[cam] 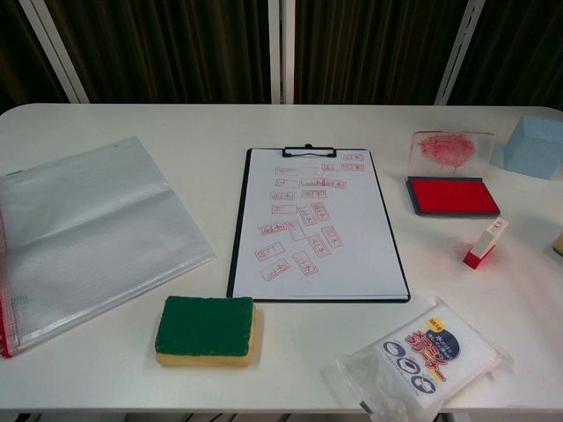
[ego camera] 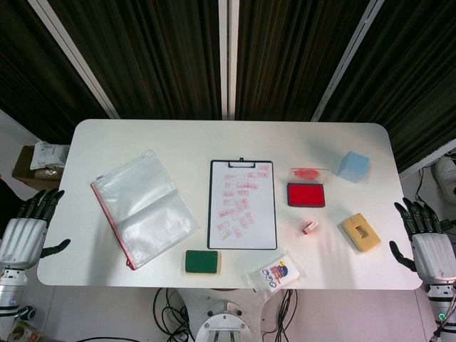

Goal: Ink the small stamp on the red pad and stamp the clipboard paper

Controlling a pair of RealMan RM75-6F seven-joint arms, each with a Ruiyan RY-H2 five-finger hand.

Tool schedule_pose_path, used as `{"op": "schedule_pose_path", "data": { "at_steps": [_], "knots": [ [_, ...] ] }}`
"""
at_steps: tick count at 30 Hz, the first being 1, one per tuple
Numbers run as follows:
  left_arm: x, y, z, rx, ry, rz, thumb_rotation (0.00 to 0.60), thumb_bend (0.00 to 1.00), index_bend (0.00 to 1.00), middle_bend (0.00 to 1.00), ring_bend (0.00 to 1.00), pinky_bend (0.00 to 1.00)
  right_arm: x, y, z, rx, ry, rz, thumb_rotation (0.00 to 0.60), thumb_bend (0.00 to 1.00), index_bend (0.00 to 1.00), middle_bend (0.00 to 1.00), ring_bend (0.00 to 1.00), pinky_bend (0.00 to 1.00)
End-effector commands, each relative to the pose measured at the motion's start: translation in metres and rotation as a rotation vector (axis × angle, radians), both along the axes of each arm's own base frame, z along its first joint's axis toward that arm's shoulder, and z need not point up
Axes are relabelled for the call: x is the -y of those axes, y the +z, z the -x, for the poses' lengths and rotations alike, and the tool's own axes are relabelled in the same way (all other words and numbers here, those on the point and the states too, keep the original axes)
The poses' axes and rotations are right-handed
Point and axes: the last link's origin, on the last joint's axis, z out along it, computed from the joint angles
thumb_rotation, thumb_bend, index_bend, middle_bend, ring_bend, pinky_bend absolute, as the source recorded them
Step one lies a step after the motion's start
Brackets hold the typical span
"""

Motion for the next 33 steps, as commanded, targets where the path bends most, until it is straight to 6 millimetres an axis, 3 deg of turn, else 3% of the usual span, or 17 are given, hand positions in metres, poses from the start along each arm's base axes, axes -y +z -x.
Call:
{"op": "schedule_pose_path", "data": {
  "at_steps": [1,16,20,25,27,30,32,33],
  "knots": [
    [0.0,0.0,0.0,0.0,0.0,-0.001,0.6,0.0,0.04,0.07,0.06,0.16,0.0,0.0,0.001,0.0,-0.001,0.001,0.6,0.27,0.0,0.0,0.0,0.0],
    [-0.001,0.0,-0.003,-0.001,-0.005,0.001,0.6,0.0,0.04,0.07,0.06,0.16,0.0,-0.002,0.001,-0.01,0.017,-0.015,0.6,0.27,0.0,0.0,0.0,0.0],
    [-0.002,-0.002,-0.004,0.004,-0.005,0.008,0.6,0.0,0.04,0.07,0.06,0.16,0.002,-0.002,-0.003,-0.028,0.05,-0.02,0.6,0.27,0.0,0.0,0.0,0.1],
    [-0.004,-0.003,-0.004,0.005,-0.004,0.014,0.6,0.0,0.04,0.07,0.06,0.16,0.011,-0.007,-0.006,-0.048,0.075,-0.044,0.6,0.27,0.0,0.0,0.02,0.1],
    [-0.004,-0.004,-0.003,0.006,-0.004,0.015,0.6,0.0,0.04,0.07,0.06,0.16,0.017,-0.009,-0.009,-0.065,0.1,-0.06,0.6,0.27,0.0,0.02,0.11,0.25],
    [-0.004,-0.004,-0.003,-0.001,-0.002,0.022,0.6,0.0,0.04,0.07,0.06,0.16,0.026,-0.013,-0.019,-0.081,0.167,-0.062,0.6,0.27,0.03,0.13,0.46,0.71],
    [-0.004,-0.003,-0.002,-0.003,0.001,0.022,0.6,0.0,0.04,0.07,0.06,0.16,0.032,-0.018,-0.023,-0.105,0.183,-0.106,0.6,0.27,0.09,0.23,0.7,0.93],
    [-0.004,-0.004,-0.002,-0.001,0.003,0.022,0.6,0.0,0.04,0.07,0.06,0.16,0.035,-0.02,-0.025,-0.125,0.192,-0.121,0.6,0.27,0.11,0.26,0.76,0.98]
  ]
}}
